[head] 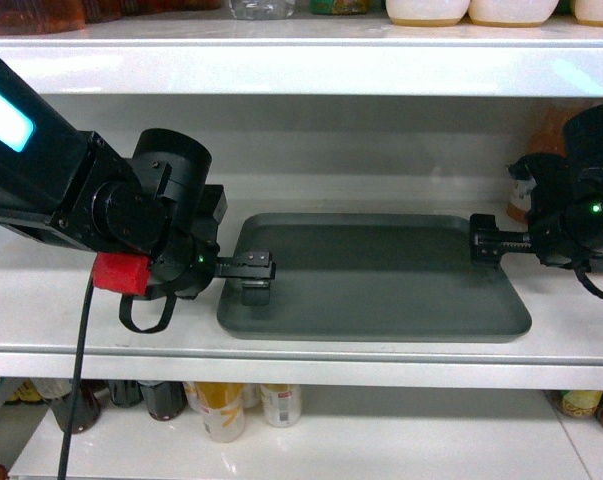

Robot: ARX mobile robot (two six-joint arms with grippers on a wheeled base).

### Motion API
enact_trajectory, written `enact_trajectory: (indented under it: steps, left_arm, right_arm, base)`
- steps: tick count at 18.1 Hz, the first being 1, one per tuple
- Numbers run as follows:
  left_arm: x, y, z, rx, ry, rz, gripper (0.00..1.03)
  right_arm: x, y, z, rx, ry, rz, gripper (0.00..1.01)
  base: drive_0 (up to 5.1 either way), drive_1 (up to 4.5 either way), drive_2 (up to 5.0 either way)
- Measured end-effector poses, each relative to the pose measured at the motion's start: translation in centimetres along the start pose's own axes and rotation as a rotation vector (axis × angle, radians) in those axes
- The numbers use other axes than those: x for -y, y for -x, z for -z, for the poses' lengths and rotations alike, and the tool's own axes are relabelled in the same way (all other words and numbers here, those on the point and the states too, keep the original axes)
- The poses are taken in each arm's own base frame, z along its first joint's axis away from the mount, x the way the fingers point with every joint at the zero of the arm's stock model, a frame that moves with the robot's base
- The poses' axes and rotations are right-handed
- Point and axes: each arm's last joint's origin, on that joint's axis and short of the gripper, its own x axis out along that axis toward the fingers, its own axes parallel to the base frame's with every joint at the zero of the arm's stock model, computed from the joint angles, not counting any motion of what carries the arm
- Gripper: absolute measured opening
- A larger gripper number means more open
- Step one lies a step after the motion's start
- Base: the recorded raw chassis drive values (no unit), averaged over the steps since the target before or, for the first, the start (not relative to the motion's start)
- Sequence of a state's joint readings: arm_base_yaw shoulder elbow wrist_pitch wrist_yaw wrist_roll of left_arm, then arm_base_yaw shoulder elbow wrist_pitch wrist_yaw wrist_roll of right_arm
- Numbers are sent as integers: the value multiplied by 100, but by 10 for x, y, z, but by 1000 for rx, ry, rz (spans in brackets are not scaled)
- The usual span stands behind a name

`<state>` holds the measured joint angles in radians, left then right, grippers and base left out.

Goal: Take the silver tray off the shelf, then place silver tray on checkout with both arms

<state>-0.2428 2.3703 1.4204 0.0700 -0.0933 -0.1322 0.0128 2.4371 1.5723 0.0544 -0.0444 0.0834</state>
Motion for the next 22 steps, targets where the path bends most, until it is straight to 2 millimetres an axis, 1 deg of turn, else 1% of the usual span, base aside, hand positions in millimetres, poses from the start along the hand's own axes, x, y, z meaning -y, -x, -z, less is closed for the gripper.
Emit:
enact_trajectory:
  steps: [2, 4, 5, 8, 11, 15, 16, 18, 22]
  left_arm:
    - [0, 0, 0, -2, 0, -3, 98]
    - [0, 0, 0, -14, -4, -2, 98]
    - [0, 0, 1, -30, -11, -11, 94]
    - [-1, 0, 4, -41, -12, -12, 67]
    - [-2, 1, 11, -53, -7, -3, 41]
    - [-6, 5, 17, -47, 24, 28, 6]
    - [-8, 6, 19, -43, 48, 28, 3]
    - [-11, 14, 25, -19, 70, 29, 3]
    - [-13, 27, 36, -7, 77, 24, 3]
  right_arm:
    - [0, -4, 0, -13, -2, -6, 98]
    - [-3, -9, 6, -54, 17, -9, 98]
    - [-5, -11, 8, -70, 23, -7, 94]
    - [-7, -11, 9, -83, 29, -10, 67]
    - [-13, -12, 16, -77, 39, -15, 40]
    - [-14, -4, 26, -45, 43, -7, 5]
    - [-15, -1, 29, -41, 30, -12, 3]
    - [-16, 8, 38, -41, -12, -20, 3]
    - [-18, 23, 49, -38, -41, -33, 3]
  base:
    - [0, 0, 0]
    - [0, 0, 0]
    - [0, 0, 0]
    - [0, 0, 0]
    - [0, 0, 0]
    - [0, 0, 0]
    - [0, 0, 0]
    - [0, 0, 0]
    - [0, 0, 0]
